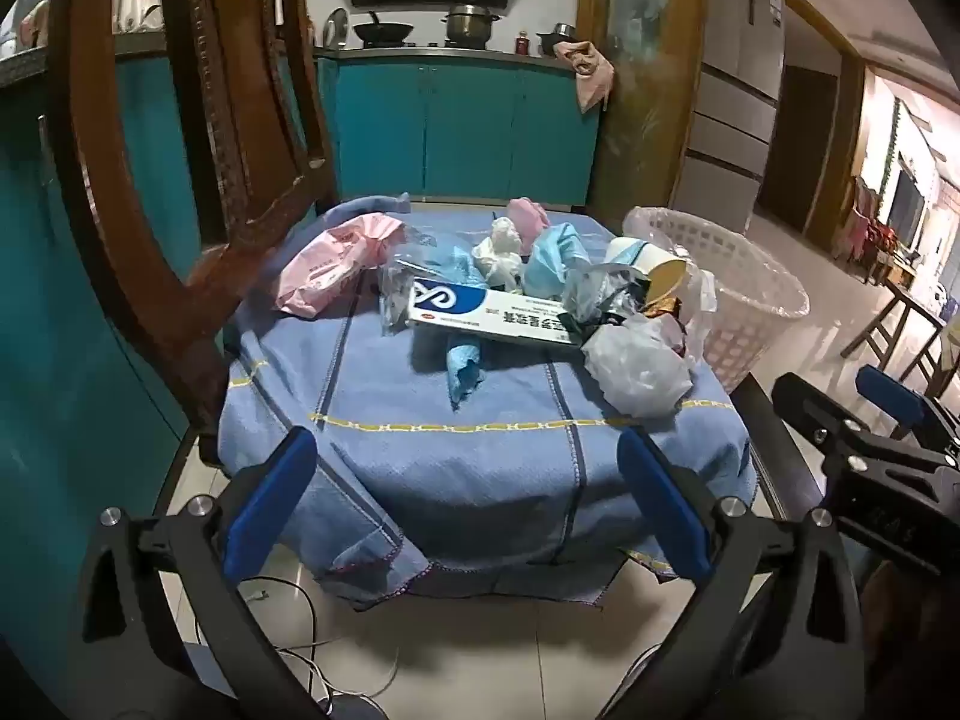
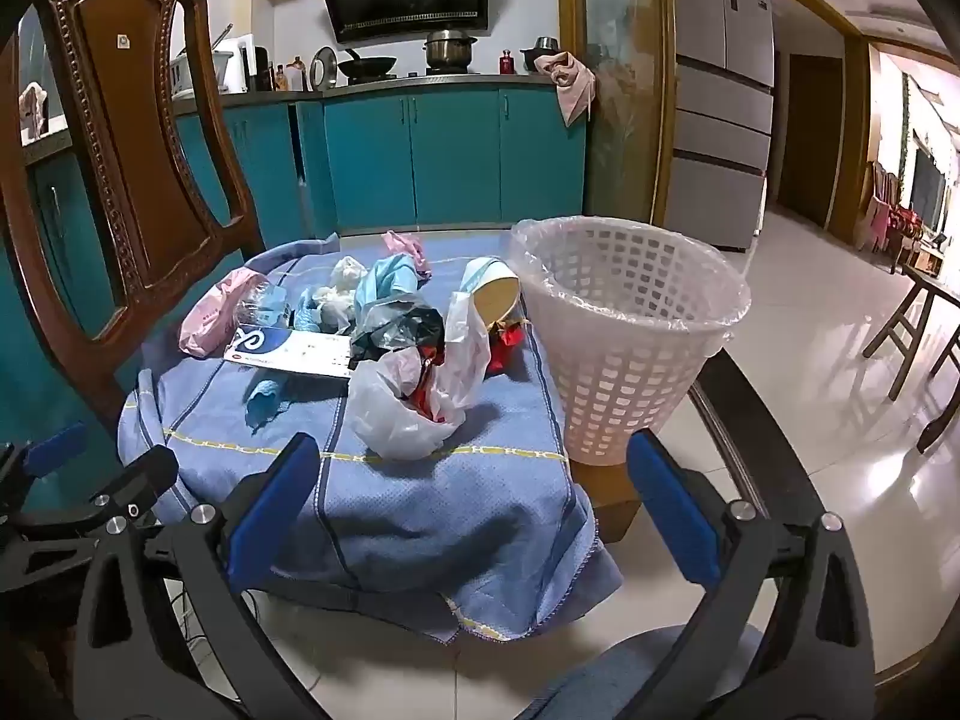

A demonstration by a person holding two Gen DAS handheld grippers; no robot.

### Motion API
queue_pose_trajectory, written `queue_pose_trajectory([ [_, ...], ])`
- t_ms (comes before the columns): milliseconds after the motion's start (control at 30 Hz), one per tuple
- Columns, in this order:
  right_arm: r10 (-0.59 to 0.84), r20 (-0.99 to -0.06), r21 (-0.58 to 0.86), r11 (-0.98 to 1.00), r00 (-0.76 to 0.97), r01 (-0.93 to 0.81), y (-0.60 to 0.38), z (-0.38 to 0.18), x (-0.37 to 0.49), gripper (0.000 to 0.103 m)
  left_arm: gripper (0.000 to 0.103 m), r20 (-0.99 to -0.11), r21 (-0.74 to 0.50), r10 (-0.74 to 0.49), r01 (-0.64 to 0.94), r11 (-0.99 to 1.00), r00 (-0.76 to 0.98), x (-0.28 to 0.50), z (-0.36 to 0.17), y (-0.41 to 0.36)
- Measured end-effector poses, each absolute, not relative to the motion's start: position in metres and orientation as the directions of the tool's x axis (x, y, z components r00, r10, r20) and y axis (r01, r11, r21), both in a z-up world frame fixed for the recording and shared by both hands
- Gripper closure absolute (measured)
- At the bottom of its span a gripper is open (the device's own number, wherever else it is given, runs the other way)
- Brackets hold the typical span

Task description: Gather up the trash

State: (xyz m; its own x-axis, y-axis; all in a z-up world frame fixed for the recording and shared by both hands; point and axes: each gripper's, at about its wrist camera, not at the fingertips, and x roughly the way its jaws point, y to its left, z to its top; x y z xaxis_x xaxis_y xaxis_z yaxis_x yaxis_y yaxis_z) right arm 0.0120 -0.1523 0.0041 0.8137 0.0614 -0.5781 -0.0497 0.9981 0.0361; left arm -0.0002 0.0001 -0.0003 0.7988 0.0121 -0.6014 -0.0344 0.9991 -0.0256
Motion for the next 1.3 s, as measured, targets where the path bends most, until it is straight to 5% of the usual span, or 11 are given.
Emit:
queue_pose_trajectory([
  [1300,0.071,-0.567,0.050,0.997,0.821,-0.052,-0.152,0.005,0.009,0.003,0.003,-0.635,-0.071,-0.007,-0.049,0.996,0.772,0.000,-0.011,0.004],
])
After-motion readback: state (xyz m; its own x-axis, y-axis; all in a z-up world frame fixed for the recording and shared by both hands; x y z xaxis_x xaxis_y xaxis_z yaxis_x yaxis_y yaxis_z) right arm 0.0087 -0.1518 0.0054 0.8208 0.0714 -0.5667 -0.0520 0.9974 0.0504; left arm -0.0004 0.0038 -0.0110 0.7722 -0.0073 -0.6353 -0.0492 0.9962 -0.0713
